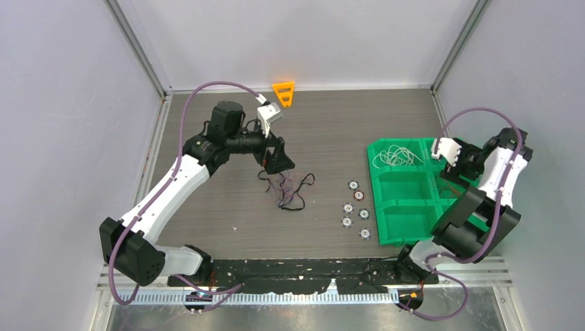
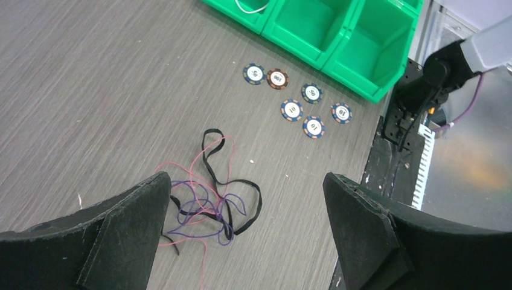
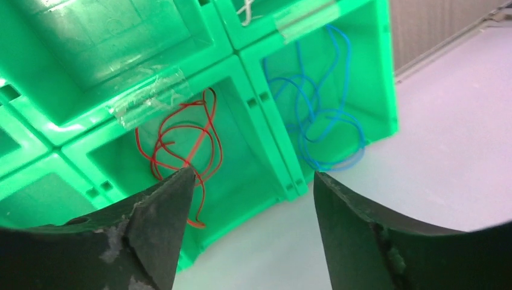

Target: Untangle the cables

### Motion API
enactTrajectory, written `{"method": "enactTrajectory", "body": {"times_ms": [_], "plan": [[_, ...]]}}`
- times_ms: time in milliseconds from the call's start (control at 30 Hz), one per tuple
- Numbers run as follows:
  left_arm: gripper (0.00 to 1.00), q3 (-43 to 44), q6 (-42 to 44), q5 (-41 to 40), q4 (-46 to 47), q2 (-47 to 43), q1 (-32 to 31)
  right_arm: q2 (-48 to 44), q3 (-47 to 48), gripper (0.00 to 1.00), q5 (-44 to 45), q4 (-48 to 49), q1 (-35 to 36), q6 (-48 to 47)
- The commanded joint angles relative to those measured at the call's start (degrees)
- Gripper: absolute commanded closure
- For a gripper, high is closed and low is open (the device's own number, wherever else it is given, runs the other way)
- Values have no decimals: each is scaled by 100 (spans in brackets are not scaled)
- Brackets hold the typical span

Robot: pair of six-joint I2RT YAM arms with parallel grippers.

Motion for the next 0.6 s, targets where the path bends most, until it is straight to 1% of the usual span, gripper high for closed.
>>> {"method": "enactTrajectory", "body": {"times_ms": [0,33,67,133,167,200,233,267,300,333,367,400,433,467,500,533,567], "plan": [[0,22,-261,-356,472,-89,143,-516,629,16,-241,-956,-66,92],[0,-128,-450,-412,634,-156,210,-572,688,12,-295,-1193,-63,100],[0,-214,-576,-470,740,-208,292,-691,814,4,-436,-1376,-50,157],[0,-230,-609,-502,662,-189,449,-845,1020,1,-588,-1439,95,753],[0,-174,-485,-475,400,-127,520,-868,1183,1,-600,-1467,318,1368],[0,-104,-364,-406,158,-25,591,-893,1259,0,-579,-1512,659,1692],[0,-59,-219,-302,-84,76,660,-905,1385,0,-551,-1508,874,2427],[0,-69,-224,-237,-276,176,727,-919,1431,2,-518,-1450,1297,3138],[0,-115,-264,-111,-375,257,802,-943,1474,2,-517,-1393,1531,3526],[1,-210,-425,-27,-390,332,863,-957,1480,2,-518,-1180,2019,4318],[4,-302,-515,14,-389,397,907,-981,1449,2,-521,-1043,2266,4691],[9,-410,-572,107,-347,452,944,-980,1415,2,-539,-747,2774,5440],[15,-524,-596,215,-266,517,974,-958,1330,2,-554,-594,3026,5780],[21,-599,-603,309,-205,598,990,-934,1276,1,-589,-243,3546,6490],[26,-637,-581,387,-217,694,992,-861,1139,0,-642,-52,3777,6815],[31,-646,-539,470,-266,823,990,-806,1062,1,-653,369,4301,7478],[36,-653,-481,482,-316,934,995,-662,905,4,-664,553,4541,7779]]}}
